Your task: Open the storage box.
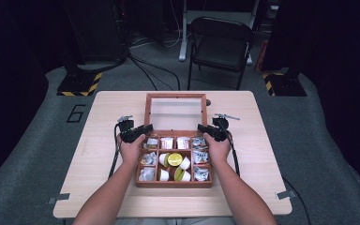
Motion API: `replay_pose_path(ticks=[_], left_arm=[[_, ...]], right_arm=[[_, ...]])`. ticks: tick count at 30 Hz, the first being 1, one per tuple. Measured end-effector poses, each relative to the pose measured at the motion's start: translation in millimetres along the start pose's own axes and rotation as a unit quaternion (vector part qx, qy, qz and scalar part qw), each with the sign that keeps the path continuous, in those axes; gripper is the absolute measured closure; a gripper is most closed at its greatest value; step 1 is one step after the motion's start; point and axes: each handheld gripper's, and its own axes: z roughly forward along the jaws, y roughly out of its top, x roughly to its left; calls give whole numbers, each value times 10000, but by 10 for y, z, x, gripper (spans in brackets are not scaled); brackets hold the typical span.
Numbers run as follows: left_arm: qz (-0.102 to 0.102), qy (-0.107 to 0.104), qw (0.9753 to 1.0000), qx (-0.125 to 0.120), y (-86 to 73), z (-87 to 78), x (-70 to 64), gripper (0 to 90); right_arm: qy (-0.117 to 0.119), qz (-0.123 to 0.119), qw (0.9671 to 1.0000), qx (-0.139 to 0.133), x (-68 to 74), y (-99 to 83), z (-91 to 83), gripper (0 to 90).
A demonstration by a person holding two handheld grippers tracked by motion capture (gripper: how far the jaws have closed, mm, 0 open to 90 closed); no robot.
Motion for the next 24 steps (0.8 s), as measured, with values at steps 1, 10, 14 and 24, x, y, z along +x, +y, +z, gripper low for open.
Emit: replay_pose_path(ticks=[1,10,14,24], left_arm=[[-7,3,10000,-1,0,1,-1,537],[-104,64,9999,-40,-5,15,-15,533],[-93,81,9999,-29,-1,15,-24,530],[-24,114,9999,67,18,8,-26,530]], right_arm=[[0,7,10000,-3,0,-1,2,511],[6,48,10000,-23,-8,-12,10,508],[3,64,10000,-37,-7,-14,13,507],[-24,65,10000,-17,5,-3,10,508]])
